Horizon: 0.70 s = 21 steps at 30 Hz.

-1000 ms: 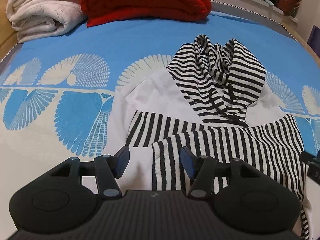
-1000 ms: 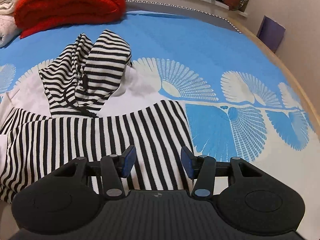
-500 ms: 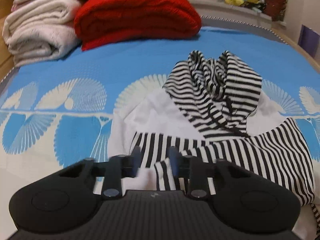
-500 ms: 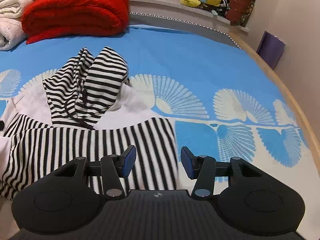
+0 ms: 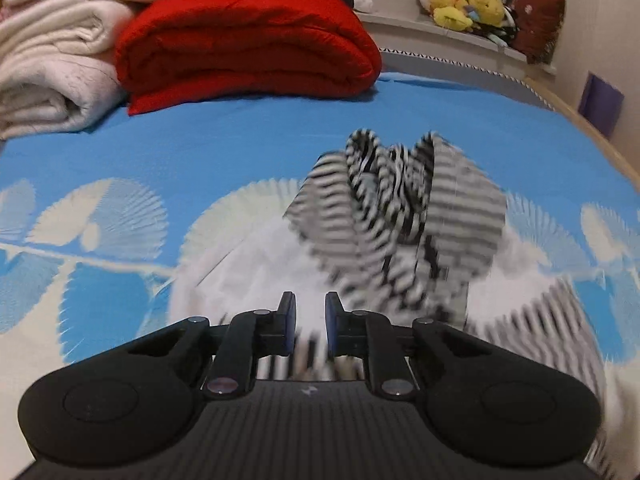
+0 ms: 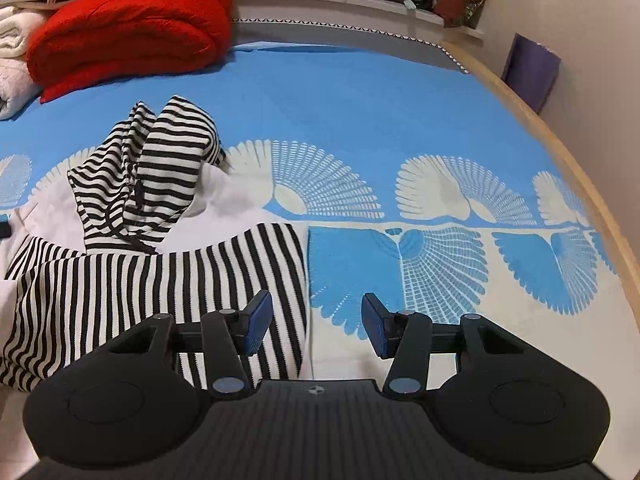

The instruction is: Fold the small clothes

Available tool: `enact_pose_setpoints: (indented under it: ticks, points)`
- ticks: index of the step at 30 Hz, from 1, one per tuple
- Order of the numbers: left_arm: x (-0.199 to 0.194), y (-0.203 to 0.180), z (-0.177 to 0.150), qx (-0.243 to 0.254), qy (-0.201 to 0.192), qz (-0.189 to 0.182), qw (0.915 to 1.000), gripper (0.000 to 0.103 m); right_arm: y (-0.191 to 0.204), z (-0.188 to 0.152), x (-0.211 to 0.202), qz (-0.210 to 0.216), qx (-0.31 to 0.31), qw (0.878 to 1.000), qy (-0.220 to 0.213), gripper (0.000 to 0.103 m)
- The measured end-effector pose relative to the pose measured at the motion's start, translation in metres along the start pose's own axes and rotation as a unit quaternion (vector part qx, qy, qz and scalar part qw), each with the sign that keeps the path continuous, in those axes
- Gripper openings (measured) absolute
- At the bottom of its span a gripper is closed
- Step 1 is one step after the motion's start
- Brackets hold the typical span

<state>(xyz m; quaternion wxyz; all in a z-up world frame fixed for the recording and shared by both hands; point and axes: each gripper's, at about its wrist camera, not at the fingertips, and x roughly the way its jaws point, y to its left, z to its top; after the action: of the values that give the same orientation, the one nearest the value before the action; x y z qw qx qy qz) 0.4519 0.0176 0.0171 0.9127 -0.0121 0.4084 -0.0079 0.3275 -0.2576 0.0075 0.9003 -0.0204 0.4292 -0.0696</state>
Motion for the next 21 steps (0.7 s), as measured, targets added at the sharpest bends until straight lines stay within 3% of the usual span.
enact_pose_setpoints:
  ticks: [4,6,7,8,12,14,15,16,18,21]
  points:
    - [0.046,-0.019,0.059,-0.019,-0.003,-0.008,0.9998,0.017,-0.008,0.001,0.002,0.003,0.005,1.000,0.004,0.051]
    - [0.075,-0.027,0.091,-0.039,0.003,-0.012,0.9992,0.026,-0.011,0.001,0.003,0.006,0.010,1.000,0.008,0.051]
    - [0.089,-0.029,0.104,-0.051,0.008,-0.013,0.9986,0.042,-0.013,0.002,0.004,0.007,0.012,1.000,0.009,0.051]
    - [0.103,-0.032,0.117,-0.065,0.011,-0.014,0.9978,0.050,-0.015,0.002,0.004,0.008,0.013,1.000,0.009,0.051]
    - [0.151,-0.042,0.151,-0.114,0.033,-0.034,0.9923,0.050,-0.017,0.005,0.007,0.010,0.013,1.000,0.010,0.051]
    - [0.170,-0.051,0.156,-0.114,0.055,-0.031,0.9914,0.046,-0.016,0.005,0.011,0.010,0.012,1.000,0.015,0.051]
    - [0.180,-0.055,0.156,-0.101,0.070,-0.024,0.9922,0.030,-0.016,0.006,0.012,0.011,0.012,1.000,0.017,0.051]
    - [0.186,-0.058,0.155,-0.089,0.082,-0.012,0.9927,0.004,-0.016,0.006,0.013,0.012,0.012,1.000,0.019,0.051]
    - [0.182,-0.059,0.151,-0.073,0.082,0.002,0.9940,0.005,-0.016,0.009,0.013,0.012,0.014,1.000,0.018,0.051]
    - [0.141,-0.049,0.142,-0.079,0.040,-0.039,0.9953,0.004,-0.020,0.013,0.011,0.014,0.021,1.000,0.013,0.051]
